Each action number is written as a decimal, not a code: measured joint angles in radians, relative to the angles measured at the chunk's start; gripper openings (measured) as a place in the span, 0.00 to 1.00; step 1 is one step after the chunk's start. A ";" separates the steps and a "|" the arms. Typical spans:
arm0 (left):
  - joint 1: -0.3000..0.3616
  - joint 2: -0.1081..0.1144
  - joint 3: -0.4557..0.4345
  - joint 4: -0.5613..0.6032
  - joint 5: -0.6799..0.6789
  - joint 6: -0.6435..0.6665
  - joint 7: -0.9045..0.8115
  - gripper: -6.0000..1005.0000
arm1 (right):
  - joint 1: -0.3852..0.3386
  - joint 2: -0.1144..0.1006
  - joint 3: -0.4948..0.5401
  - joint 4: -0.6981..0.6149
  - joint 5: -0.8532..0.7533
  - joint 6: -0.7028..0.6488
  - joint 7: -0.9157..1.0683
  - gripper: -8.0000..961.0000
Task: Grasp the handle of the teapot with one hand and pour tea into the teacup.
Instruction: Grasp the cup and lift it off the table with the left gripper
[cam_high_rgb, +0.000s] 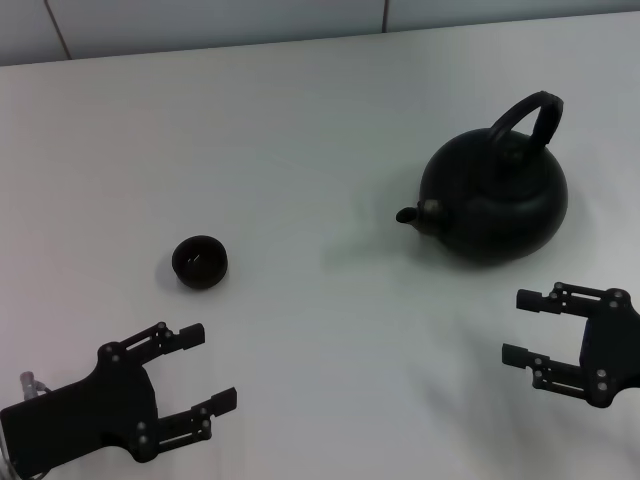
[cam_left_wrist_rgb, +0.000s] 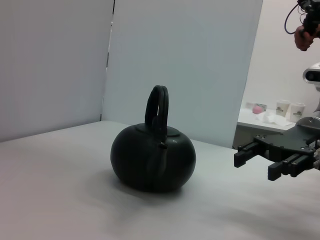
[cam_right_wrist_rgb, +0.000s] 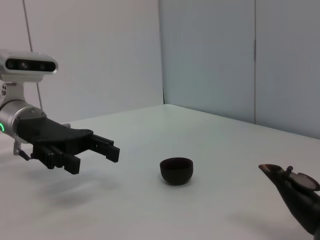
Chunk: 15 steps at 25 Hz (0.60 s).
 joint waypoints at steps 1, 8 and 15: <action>0.000 0.000 0.000 0.000 0.000 0.000 0.000 0.80 | 0.002 0.000 -0.002 0.000 0.000 0.001 0.000 0.65; -0.005 0.001 -0.001 0.000 0.000 0.004 -0.002 0.80 | 0.013 0.002 -0.006 0.001 0.000 0.003 -0.001 0.65; -0.004 0.001 -0.003 0.000 -0.003 0.008 -0.007 0.80 | 0.014 0.002 -0.002 0.001 0.000 0.003 -0.001 0.65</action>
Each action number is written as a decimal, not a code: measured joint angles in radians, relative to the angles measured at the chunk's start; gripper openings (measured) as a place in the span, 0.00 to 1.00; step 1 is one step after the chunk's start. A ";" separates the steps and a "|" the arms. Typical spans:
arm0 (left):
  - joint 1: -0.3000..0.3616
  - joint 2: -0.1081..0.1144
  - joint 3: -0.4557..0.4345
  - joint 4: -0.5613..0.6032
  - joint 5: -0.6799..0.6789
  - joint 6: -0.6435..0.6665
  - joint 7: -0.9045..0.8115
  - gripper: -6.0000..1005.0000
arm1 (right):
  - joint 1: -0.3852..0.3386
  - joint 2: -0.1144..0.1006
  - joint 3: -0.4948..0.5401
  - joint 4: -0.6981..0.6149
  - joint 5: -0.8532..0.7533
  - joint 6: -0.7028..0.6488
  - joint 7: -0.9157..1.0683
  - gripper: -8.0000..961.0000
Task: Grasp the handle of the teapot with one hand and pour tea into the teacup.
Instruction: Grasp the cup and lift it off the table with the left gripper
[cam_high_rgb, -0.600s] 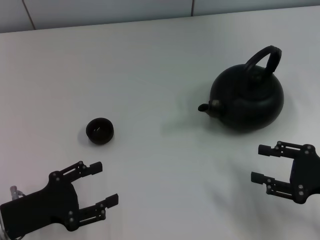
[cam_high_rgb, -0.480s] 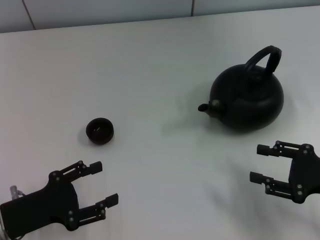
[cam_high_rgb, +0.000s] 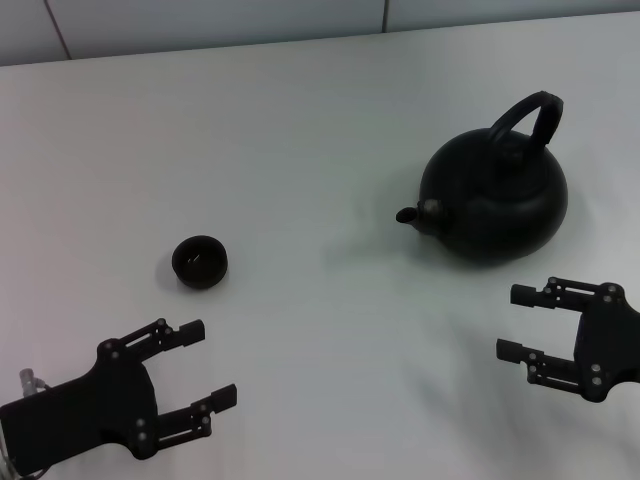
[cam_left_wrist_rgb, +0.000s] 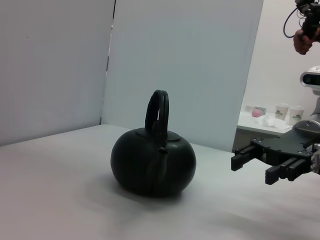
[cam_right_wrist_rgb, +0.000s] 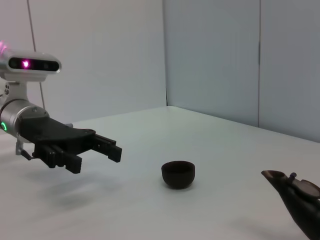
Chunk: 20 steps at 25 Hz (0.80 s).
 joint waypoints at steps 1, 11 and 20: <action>0.001 0.000 0.000 0.000 -0.001 0.000 0.000 0.80 | 0.000 0.000 0.000 0.000 0.000 0.000 0.000 0.65; 0.018 -0.006 -0.120 -0.012 -0.098 -0.013 0.032 0.80 | 0.000 0.002 0.003 0.000 0.004 -0.004 0.000 0.65; 0.031 -0.007 -0.273 -0.085 -0.137 -0.052 0.165 0.80 | 0.001 0.001 0.006 -0.008 0.008 -0.007 0.002 0.64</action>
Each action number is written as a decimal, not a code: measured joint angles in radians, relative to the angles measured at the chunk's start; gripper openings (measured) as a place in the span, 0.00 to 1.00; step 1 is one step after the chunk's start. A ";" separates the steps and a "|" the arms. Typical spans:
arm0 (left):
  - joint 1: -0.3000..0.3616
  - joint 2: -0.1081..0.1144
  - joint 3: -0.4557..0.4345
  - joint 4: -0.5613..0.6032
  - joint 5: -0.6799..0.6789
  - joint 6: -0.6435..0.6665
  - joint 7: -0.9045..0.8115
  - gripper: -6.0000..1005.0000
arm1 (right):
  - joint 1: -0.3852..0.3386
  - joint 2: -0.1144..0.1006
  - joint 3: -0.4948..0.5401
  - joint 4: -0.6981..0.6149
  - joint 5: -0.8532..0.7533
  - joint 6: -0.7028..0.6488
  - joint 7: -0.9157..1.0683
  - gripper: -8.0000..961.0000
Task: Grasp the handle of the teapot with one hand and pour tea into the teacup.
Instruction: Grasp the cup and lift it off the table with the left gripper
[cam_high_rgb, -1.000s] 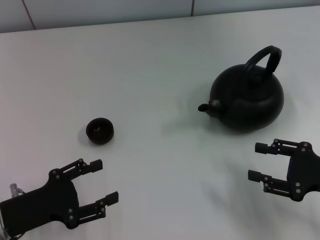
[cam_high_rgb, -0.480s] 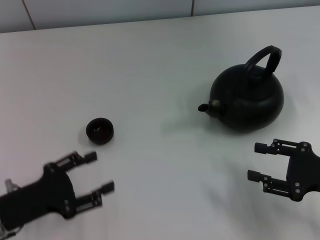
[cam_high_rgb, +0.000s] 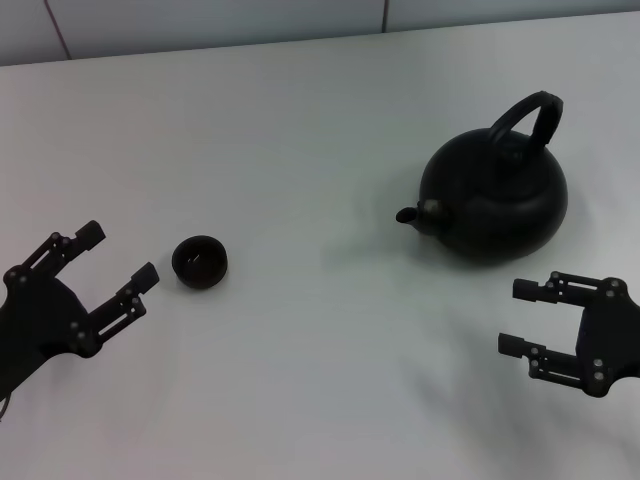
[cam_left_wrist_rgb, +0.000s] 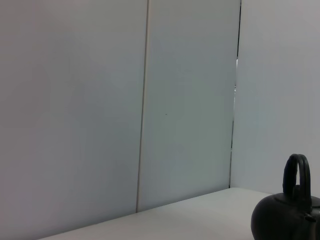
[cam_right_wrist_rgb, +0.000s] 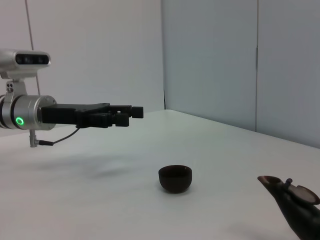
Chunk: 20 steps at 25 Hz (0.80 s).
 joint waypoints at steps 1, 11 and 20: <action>-0.001 0.000 0.000 -0.001 0.000 0.001 0.000 0.80 | 0.000 0.000 0.000 0.000 0.000 0.000 0.001 0.64; -0.015 -0.002 0.045 -0.003 0.019 -0.110 0.059 0.79 | 0.002 -0.002 0.002 0.000 0.000 0.006 0.001 0.64; -0.031 -0.003 0.111 -0.006 0.021 -0.220 0.065 0.79 | 0.003 -0.002 0.002 -0.002 0.001 0.007 0.006 0.64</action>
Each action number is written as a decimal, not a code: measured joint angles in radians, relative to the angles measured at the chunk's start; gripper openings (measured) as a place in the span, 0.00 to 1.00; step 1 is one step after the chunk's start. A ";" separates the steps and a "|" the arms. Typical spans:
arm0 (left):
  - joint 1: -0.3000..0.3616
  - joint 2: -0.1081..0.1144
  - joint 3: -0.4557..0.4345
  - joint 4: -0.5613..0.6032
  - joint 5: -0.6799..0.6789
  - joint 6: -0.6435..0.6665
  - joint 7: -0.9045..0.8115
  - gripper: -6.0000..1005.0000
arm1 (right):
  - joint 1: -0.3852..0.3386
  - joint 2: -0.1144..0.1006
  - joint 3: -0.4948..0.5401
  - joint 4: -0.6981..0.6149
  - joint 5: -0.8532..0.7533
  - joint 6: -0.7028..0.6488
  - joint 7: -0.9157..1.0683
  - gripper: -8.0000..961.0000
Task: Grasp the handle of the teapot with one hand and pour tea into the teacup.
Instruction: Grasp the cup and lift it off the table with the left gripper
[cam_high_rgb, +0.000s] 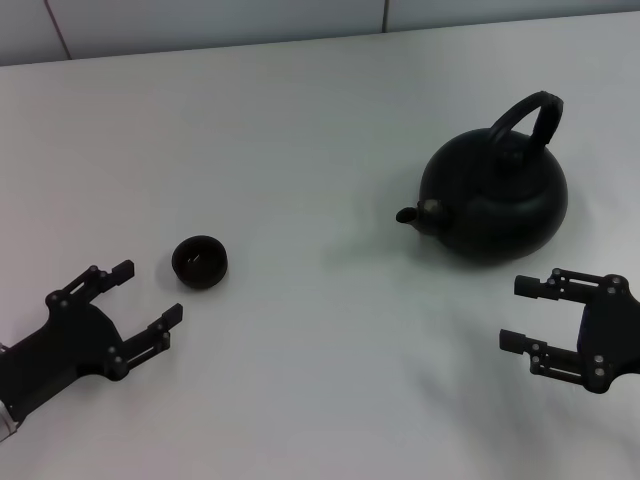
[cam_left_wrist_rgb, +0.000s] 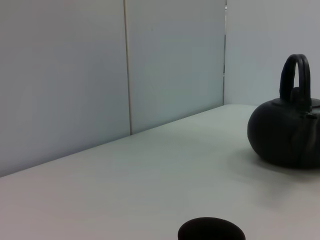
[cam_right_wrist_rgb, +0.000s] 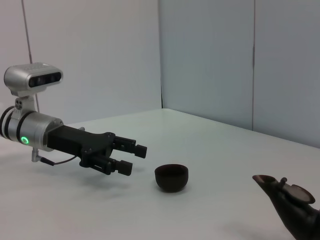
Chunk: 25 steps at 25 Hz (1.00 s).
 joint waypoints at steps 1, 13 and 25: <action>-0.002 0.000 0.000 -0.001 0.000 -0.003 0.000 0.79 | 0.000 0.000 0.000 0.000 0.000 0.000 0.000 0.64; -0.060 -0.003 0.002 -0.042 -0.004 -0.079 0.000 0.79 | 0.005 0.000 0.022 0.000 0.002 -0.008 0.001 0.63; -0.154 -0.006 0.002 -0.101 -0.001 -0.190 -0.001 0.79 | 0.009 -0.001 0.025 0.000 0.002 -0.020 0.002 0.63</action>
